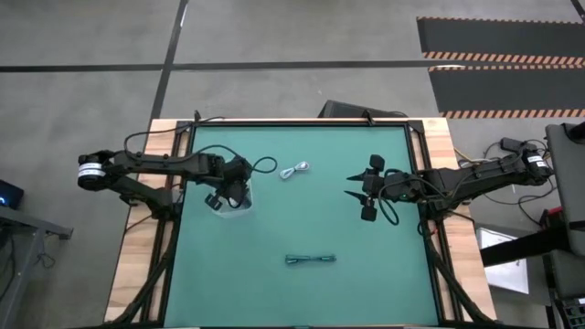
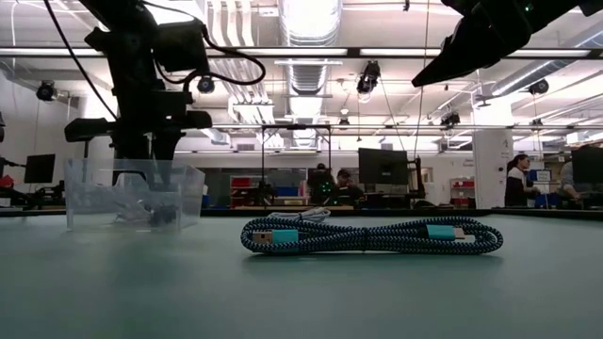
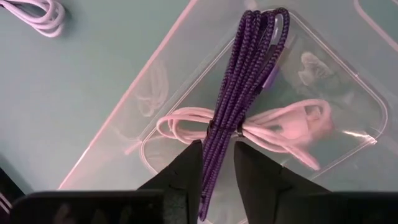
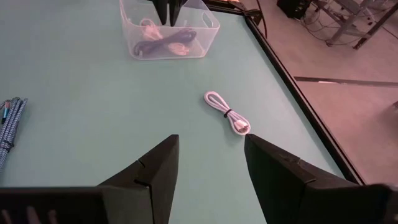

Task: Pick and place USB-C Cables
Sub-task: Put the violet charger cable into the transparent bin, then put the gray charger cable into the transparent bin

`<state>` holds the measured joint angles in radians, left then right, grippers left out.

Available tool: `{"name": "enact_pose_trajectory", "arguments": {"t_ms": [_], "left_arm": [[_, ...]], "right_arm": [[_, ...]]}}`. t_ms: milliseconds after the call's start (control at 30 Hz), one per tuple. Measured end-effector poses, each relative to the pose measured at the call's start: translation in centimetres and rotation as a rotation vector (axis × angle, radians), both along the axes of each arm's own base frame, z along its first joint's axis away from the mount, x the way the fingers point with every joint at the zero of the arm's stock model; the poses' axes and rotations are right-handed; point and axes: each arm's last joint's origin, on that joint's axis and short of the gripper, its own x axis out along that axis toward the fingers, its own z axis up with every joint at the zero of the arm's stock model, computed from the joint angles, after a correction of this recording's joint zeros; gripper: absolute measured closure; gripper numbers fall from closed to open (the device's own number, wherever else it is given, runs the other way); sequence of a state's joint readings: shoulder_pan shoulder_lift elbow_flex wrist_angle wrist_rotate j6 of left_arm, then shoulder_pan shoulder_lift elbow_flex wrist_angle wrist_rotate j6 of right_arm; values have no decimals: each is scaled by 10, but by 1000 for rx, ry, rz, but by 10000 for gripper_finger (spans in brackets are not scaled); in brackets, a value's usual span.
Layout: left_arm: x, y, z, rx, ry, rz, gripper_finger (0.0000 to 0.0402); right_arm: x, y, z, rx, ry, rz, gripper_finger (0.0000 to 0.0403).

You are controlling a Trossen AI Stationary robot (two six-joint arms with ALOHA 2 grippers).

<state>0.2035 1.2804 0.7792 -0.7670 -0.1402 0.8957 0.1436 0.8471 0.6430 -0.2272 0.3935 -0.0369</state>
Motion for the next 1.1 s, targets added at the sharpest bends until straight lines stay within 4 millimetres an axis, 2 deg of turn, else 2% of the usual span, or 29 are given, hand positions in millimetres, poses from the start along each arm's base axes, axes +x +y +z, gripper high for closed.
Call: {"name": "enact_pose_trajectory", "arguments": {"t_ms": [400, 600, 900, 1100], "left_arm": [[4, 1, 8, 0, -35, 22, 324], [10, 2, 21, -9, -96, 98, 324], [22, -3, 46, 1, -184, 66, 324], [39, -12, 65, 16, -360, 22, 324]], "right_arm": [[0, 0, 0, 0, 0, 0, 227], [0, 0, 0, 2, 0, -1, 227], [0, 0, 0, 2, 0, -1, 227], [0, 0, 0, 2, 0, -1, 227]]}}
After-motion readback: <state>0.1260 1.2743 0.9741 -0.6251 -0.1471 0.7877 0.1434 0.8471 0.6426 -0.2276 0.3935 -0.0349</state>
